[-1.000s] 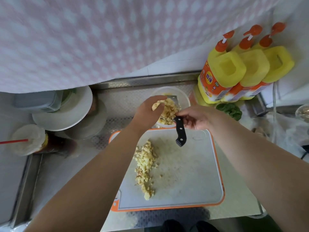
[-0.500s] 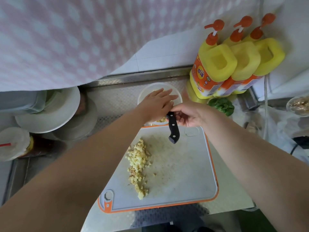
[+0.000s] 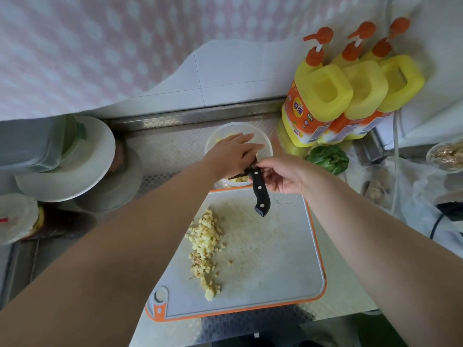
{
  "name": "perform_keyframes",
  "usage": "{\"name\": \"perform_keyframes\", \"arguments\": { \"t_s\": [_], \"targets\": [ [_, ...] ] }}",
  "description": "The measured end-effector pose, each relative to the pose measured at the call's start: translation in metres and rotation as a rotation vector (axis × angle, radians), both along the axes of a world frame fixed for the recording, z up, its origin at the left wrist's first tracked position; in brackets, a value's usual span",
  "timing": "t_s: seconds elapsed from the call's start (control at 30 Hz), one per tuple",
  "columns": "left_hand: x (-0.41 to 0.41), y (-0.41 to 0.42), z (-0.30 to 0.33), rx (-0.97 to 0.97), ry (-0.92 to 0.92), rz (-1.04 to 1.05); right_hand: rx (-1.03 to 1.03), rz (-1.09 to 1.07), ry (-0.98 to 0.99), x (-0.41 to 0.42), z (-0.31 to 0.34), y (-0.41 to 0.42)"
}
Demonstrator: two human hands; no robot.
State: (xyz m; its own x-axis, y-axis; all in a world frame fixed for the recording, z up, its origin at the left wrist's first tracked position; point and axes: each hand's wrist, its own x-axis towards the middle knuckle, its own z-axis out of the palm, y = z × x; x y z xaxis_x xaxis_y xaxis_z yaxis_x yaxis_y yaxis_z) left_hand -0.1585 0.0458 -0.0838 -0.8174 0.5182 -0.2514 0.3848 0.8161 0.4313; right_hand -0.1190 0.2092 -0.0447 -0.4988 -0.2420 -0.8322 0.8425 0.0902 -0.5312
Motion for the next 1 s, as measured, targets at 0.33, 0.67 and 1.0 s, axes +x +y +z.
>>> {"name": "perform_keyframes", "arguments": {
  "t_s": [0.33, 0.67, 1.0],
  "targets": [
    [0.002, 0.0, -0.024, 0.101, 0.16, 0.165, -0.021, -0.014, 0.136, 0.033, -0.003, 0.011],
    [0.012, 0.016, -0.01, 0.191, 0.208, 0.094, -0.156, -0.264, 0.177, 0.055, -0.007, 0.012],
    [0.007, 0.015, -0.027, 0.008, 0.237, 0.052, -0.146, -0.396, 0.187, 0.067, 0.004, 0.004]
  ]
}}
